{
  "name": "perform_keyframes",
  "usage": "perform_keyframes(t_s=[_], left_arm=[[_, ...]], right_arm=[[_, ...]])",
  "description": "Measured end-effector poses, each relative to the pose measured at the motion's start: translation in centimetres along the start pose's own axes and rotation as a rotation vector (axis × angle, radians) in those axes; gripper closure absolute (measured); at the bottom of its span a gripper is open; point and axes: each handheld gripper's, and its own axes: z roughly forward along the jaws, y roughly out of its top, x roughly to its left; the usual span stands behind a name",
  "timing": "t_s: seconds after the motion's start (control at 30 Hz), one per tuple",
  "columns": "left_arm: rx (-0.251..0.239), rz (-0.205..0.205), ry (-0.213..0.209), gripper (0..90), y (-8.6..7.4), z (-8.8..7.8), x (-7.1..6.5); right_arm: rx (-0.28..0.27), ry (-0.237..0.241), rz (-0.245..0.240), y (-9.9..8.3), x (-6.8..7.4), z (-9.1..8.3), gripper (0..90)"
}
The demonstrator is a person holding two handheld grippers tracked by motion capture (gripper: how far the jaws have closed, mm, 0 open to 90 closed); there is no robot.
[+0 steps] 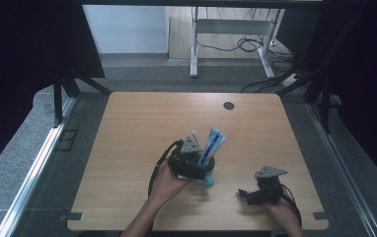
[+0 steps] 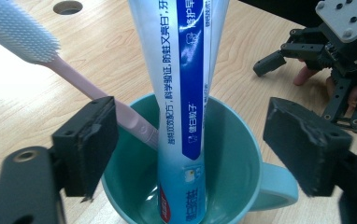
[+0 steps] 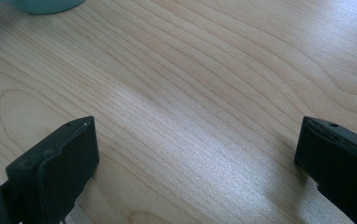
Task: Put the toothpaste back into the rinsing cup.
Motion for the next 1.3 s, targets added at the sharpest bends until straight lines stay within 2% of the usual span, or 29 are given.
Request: perform_keyframes(t_s=[0.23,0.67,1.3], left_arm=[[0.006,0.002,-0.012,11.3,-0.2,-0.9,0.0],[0.018,-0.007,0.0,3.3,-0.5,-2.0,0.7],[-0.004,-0.007,0.066,0.0,-1.5,-4.6,2.5]], right_arm=[[0.001,0.001,-0.001,0.0,0.0,0.0,0.0],[0.0,-0.001,0.0,0.0,0.0,0.0,0.0],[-0.002,-0.001,-0.003,0.0,0.0,0.0,0.0]])
